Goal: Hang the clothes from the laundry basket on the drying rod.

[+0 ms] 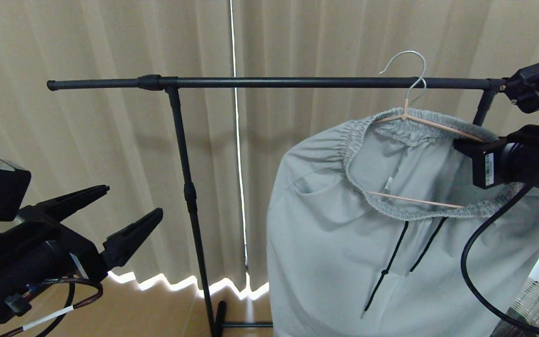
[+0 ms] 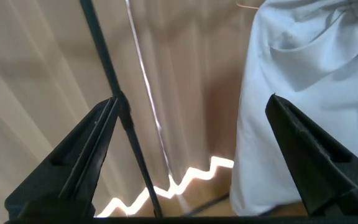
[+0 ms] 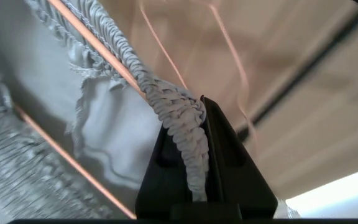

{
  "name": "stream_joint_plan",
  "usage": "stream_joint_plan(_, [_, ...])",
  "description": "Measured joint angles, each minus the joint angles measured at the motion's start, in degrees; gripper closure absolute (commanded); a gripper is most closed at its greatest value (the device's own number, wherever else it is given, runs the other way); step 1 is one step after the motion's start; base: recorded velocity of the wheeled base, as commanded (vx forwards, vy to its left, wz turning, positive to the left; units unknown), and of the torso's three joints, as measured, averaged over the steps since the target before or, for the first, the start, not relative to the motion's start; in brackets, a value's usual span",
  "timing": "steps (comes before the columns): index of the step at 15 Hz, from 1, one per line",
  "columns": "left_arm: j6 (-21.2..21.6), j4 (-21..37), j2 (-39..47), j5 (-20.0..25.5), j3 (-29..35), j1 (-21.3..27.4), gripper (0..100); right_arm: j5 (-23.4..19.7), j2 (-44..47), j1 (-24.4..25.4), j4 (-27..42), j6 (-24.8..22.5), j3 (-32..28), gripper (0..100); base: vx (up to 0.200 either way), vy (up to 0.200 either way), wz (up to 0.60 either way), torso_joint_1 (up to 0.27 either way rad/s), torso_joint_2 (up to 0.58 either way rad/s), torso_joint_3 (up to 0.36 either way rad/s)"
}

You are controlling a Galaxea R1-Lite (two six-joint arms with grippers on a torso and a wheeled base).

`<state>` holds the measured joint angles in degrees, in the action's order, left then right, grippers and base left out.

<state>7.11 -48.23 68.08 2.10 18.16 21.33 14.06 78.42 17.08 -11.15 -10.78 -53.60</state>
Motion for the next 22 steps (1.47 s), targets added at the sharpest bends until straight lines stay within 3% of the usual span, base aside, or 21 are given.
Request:
stream_joint_plan(6, [0.1, 0.0, 0.5, 0.0, -0.5, 0.0, 0, 3.2, 1.3, -0.1, -0.1, 0.2, -0.4, 100, 0.2, 0.0, 0.0, 0.002, 0.0, 0.002])
stream_joint_plan(11, [0.2, -0.5, 0.5, 0.0, -1.4, 0.2, 0, 4.0, 4.2, -0.4, -0.5, 0.7, -2.8, 100, 0.0, 0.0, 0.0, 0.0, 0.0, 0.0])
stream_joint_plan(18, [0.6, -1.2, 0.4, 0.0, -2.3, 1.1, 0, 12.9, 9.5, 2.6, 0.1, 0.5, -7.1, 100, 0.0, 0.0, 0.0, 0.0, 0.0, 0.0])
stream_joint_plan(22, [0.7, -1.3, 0.4, 0.0, -2.5, 1.3, 0, 14.9, 11.9, 5.8, 0.2, 0.2, -7.3, 100, 0.0, 0.0, 0.0, 0.0, 0.0, 0.0])
